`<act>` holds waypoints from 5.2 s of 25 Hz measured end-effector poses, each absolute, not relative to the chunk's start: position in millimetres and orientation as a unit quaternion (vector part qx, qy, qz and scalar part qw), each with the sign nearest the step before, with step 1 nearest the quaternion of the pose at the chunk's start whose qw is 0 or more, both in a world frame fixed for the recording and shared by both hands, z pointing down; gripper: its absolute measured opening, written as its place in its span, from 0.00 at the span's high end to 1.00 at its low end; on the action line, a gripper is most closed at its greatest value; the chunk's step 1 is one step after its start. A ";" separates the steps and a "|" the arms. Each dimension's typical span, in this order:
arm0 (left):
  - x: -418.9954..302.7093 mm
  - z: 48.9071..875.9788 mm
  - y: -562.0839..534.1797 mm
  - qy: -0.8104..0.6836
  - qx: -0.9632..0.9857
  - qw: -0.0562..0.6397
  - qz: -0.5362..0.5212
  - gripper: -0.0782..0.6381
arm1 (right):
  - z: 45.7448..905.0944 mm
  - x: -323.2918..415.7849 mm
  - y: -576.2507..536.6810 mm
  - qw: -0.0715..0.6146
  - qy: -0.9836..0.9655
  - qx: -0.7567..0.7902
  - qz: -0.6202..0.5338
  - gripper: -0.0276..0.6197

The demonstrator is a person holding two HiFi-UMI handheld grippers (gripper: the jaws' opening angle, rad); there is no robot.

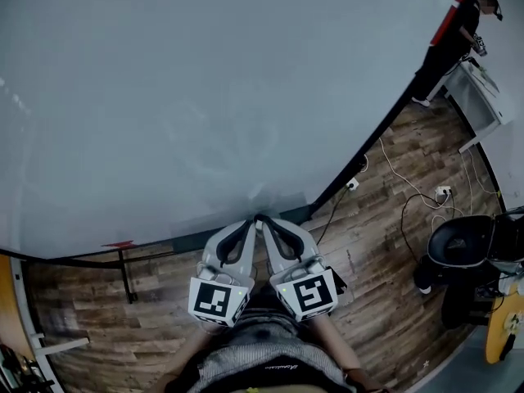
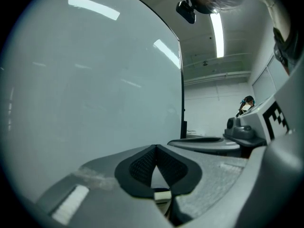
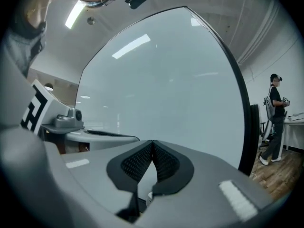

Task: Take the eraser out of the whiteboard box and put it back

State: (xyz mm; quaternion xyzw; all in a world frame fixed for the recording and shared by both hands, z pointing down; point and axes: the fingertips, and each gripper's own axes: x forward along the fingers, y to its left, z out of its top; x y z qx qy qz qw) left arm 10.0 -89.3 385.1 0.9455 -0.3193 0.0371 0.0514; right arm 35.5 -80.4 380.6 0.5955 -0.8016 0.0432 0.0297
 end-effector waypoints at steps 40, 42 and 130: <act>-3.0 415.5 -110.8 -0.439 0.893 0.081 0.060 0.89 | 456.6 39.6 -114.6 0.111 -0.863 0.485 0.084 0.95; -4.4 416.9 -113.7 -0.438 0.893 0.082 0.061 0.89 | 463.4 40.5 -116.5 0.118 -0.862 0.485 0.091 0.95; -10.9 436.5 -96.3 -0.426 0.894 0.104 0.089 0.89 | 534.9 44.0 -123.7 0.232 -0.854 0.451 0.117 0.70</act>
